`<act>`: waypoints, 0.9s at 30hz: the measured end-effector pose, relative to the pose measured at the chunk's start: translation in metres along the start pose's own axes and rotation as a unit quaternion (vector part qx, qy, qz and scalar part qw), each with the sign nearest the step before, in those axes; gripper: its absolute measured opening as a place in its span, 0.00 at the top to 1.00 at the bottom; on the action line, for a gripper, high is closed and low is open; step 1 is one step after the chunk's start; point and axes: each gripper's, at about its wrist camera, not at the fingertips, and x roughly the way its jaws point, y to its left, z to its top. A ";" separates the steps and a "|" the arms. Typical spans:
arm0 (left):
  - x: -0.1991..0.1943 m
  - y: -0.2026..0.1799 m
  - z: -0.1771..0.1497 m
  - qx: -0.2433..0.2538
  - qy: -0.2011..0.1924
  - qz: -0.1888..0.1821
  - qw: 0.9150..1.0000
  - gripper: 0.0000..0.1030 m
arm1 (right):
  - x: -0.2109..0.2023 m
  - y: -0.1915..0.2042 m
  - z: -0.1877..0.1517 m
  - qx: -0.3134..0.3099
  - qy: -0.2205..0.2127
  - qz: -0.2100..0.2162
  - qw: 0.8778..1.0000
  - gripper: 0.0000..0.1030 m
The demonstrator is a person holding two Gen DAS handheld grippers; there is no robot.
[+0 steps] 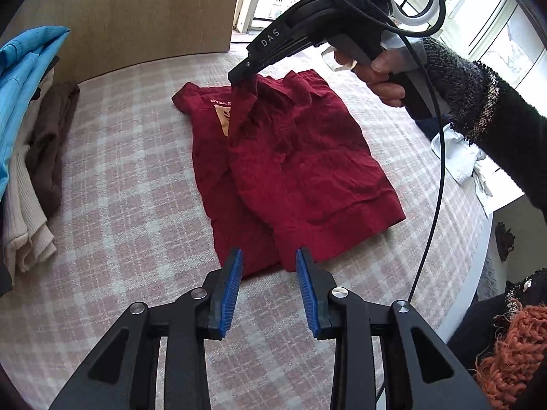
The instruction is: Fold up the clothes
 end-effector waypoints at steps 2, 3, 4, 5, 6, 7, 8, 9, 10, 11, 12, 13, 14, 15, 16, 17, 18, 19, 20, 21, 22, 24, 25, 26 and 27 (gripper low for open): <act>0.002 0.000 0.000 -0.001 0.002 0.003 1.000 0.69 | 0.001 -0.002 0.001 0.005 -0.001 0.004 1.000 0.96; 0.006 -0.001 0.001 0.003 0.008 0.008 1.000 0.69 | 0.002 -0.002 0.002 0.007 -0.001 0.005 1.000 0.96; 0.012 -0.001 0.002 0.003 0.014 0.008 1.000 0.69 | 0.003 -0.002 0.002 0.009 -0.001 0.006 1.000 0.96; 0.019 -0.002 0.003 0.003 0.019 0.006 1.000 0.69 | 0.004 -0.001 0.002 0.007 -0.001 0.006 1.000 0.96; 0.026 -0.003 0.003 0.005 0.025 -0.001 1.000 0.69 | 0.004 0.001 0.002 0.006 0.000 0.007 1.000 0.96; 0.033 -0.004 0.004 0.006 0.030 -0.007 1.000 0.72 | 0.004 0.002 0.002 0.004 0.000 0.007 1.000 0.96; 0.039 -0.005 0.004 0.007 0.032 -0.012 0.999 0.72 | 0.004 0.003 0.002 0.003 0.000 0.007 1.000 0.96; 0.045 -0.006 0.004 0.007 0.035 -0.017 0.999 0.82 | 0.004 0.004 0.002 0.002 0.000 0.008 1.000 0.96; 0.049 -0.006 0.004 0.007 0.035 -0.022 0.999 0.95 | 0.002 0.005 0.002 0.001 -0.001 0.008 1.000 0.96; 0.045 -0.004 0.005 0.003 0.026 -0.027 0.999 0.95 | -0.001 0.005 0.002 0.002 -0.003 0.009 1.000 0.96; 0.042 -0.003 0.005 0.000 0.018 -0.032 0.999 0.95 | -0.005 0.005 0.002 0.001 -0.006 0.012 1.000 0.96; 0.038 -0.001 0.005 -0.003 0.010 -0.036 0.999 0.95 | -0.010 0.005 0.002 0.000 -0.008 0.015 1.000 0.96; 0.032 -0.001 0.004 -0.002 0.002 -0.038 0.999 0.96 | -0.014 0.007 0.003 -0.004 -0.012 0.016 1.000 0.96; 0.027 0.000 0.003 0.000 -0.003 -0.038 0.999 0.96 | -0.018 0.009 0.005 -0.008 -0.017 0.016 1.000 0.96; 0.023 0.001 0.001 0.001 -0.006 -0.036 0.999 0.96 | -0.020 0.011 0.008 -0.010 -0.019 0.020 1.000 0.96; 0.021 0.002 0.000 0.001 -0.007 -0.032 0.999 0.96 | -0.022 0.013 0.011 -0.011 -0.021 0.023 0.999 0.96; 0.019 0.003 -0.002 0.002 -0.008 -0.029 1.000 0.96 | -0.019 0.015 0.016 -0.013 -0.019 0.025 0.999 0.96; 0.019 0.005 -0.002 0.002 -0.009 -0.025 1.000 0.96 | -0.016 0.018 0.020 -0.015 -0.018 0.027 0.999 0.96; 0.023 0.008 -0.001 0.000 -0.007 -0.021 1.000 0.96 | -0.010 0.021 0.024 -0.019 -0.014 0.026 0.999 0.96; 0.026 0.012 -0.003 -0.003 0.000 -0.021 1.000 0.96 | 0.000 0.024 0.027 -0.024 -0.001 0.030 0.999 0.96; 0.030 0.016 -0.004 -0.006 0.007 -0.021 1.000 0.95 | 0.010 0.028 0.029 -0.030 0.012 0.035 0.999 0.96; 0.031 0.018 -0.005 -0.007 0.013 -0.015 1.000 0.94 | 0.029 0.032 0.033 -0.036 0.038 0.027 0.998 0.94; 0.030 0.018 -0.006 -0.006 0.016 -0.013 1.000 0.93 | 0.028 0.029 0.034 -0.024 0.041 0.035 0.998 0.92; 0.029 0.019 -0.006 -0.004 0.018 -0.011 1.000 0.91 | 0.026 0.025 0.035 -0.013 0.044 0.042 0.998 0.92; 0.028 0.019 -0.007 -0.002 0.021 -0.009 1.000 0.88 | 0.023 0.021 0.036 -0.002 0.046 0.050 0.998 0.91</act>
